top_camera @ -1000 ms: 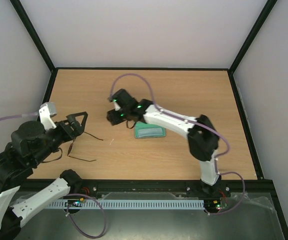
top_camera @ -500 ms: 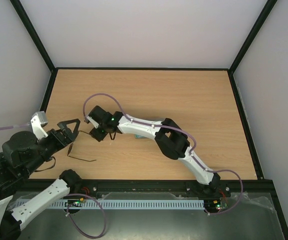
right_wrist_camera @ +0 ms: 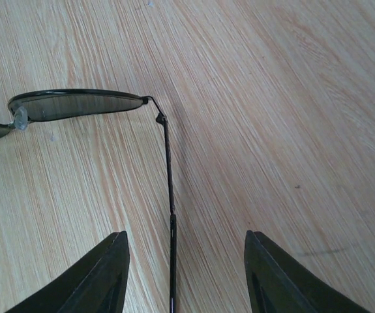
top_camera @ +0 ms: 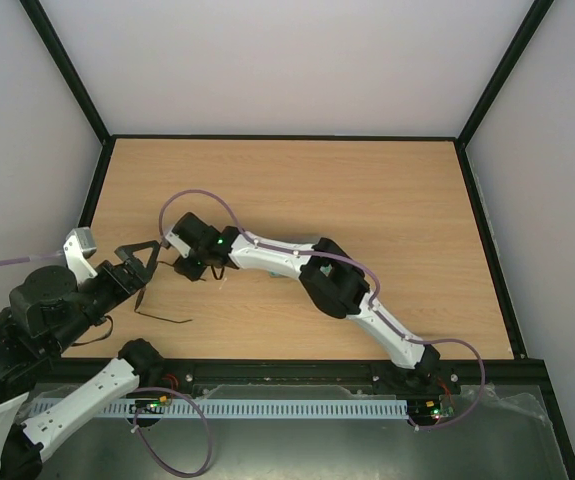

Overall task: Organize the sunglasses
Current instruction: Pick up the sunglasses from the center of the board.

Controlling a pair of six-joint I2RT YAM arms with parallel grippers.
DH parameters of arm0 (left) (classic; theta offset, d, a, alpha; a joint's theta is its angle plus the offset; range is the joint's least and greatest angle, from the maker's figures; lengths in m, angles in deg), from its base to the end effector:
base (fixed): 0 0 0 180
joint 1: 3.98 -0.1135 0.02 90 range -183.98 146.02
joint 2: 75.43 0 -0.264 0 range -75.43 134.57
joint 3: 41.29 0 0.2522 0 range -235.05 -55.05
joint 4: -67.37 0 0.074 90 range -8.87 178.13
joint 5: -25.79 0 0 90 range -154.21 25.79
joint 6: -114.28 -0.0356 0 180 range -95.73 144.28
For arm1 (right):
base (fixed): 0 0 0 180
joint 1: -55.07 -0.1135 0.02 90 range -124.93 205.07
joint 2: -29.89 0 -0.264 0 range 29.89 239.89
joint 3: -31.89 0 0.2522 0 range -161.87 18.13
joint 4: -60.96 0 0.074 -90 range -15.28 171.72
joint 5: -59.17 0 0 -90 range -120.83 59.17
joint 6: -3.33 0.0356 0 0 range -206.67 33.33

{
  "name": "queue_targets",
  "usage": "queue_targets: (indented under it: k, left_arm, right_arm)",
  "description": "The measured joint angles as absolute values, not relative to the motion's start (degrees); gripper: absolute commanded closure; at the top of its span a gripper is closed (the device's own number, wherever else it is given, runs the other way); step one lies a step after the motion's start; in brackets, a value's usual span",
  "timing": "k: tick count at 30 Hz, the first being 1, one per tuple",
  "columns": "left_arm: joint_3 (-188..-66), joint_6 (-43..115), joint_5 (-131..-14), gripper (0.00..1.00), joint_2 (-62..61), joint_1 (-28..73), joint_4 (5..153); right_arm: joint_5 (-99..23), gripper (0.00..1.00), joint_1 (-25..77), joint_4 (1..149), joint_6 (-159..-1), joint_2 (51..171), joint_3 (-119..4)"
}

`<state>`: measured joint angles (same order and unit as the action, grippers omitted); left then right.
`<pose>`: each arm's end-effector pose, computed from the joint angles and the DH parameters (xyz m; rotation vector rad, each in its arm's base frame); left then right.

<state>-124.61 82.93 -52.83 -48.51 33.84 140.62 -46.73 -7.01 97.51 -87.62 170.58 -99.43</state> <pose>0.0267 -0.0119 0.4115 -0.4999 1.9132 -0.9605 0.2482 0.4891 0.1619 -1.4235 2.0518 0.8131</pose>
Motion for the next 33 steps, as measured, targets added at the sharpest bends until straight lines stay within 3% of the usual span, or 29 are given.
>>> queue_targets:
  k: [7,11,20,27,33]
  left_arm:
    - [-124.4,83.3,-53.1,0.0,-49.1,33.8,140.4]
    - [-123.7,83.4,-53.7,0.0,-49.2,33.8,139.8]
    - [-122.8,83.4,-54.1,0.01,-49.2,33.8,139.3]
    - [-122.8,83.4,-54.4,0.01,-49.5,33.8,139.3]
    - [-123.1,83.2,-54.7,0.01,-49.5,33.8,139.2]
  right_arm:
    - [-46.8,0.56,-8.0,94.5,-86.7,174.1,-101.6]
    - [-46.7,0.64,-8.1,93.5,-86.0,176.0,-102.4]
    - [-45.5,0.98,-8.3,92.2,-85.0,176.7,-103.0]
    - [-43.7,0.99,-8.3,91.9,-84.4,176.3,-102.3]
    - [-40.9,0.99,-7.9,91.1,-82.4,170.0,-93.7]
